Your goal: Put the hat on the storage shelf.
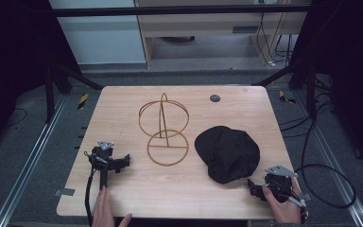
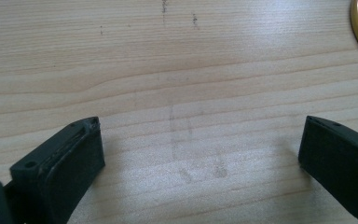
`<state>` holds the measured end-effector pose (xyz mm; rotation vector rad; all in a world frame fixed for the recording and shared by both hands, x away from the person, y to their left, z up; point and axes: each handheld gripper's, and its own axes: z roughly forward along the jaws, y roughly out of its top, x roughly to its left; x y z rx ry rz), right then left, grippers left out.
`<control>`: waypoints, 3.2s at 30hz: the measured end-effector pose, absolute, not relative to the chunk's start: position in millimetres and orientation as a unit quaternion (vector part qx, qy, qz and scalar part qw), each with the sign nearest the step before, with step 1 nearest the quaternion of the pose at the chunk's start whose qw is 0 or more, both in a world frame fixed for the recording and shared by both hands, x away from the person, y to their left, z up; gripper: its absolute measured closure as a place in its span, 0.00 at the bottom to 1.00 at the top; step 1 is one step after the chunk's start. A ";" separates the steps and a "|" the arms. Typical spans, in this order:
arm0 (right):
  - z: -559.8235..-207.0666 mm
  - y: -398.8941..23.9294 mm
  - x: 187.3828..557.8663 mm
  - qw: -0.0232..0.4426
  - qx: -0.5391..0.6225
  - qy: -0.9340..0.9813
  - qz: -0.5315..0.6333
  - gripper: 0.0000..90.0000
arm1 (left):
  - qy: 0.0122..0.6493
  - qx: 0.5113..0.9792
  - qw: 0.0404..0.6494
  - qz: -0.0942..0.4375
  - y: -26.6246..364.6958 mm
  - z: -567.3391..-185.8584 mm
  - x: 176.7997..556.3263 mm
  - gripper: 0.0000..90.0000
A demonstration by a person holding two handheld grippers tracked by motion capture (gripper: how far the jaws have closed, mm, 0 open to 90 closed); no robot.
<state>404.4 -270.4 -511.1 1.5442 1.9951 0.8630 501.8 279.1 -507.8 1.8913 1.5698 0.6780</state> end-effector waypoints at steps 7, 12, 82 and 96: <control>-497.8 -267.8 398.2 0.226 0.552 0.726 0.342 0.08 | 0.590 0.709 0.293 0.255 278.9 -508.0 501.8 0.00; -482.8 -261.4 396.9 0.215 0.537 0.739 0.345 0.08 | 0.589 0.710 0.291 0.254 279.1 -507.8 501.7 0.00; -405.0 -210.6 494.0 0.094 0.488 0.826 0.265 0.71 | 0.585 0.713 0.292 0.253 275.1 -507.9 501.9 0.00; -383.7 -216.8 496.0 0.076 0.475 0.825 0.296 0.95 | 0.586 0.713 0.292 0.253 274.9 -507.8 501.8 0.00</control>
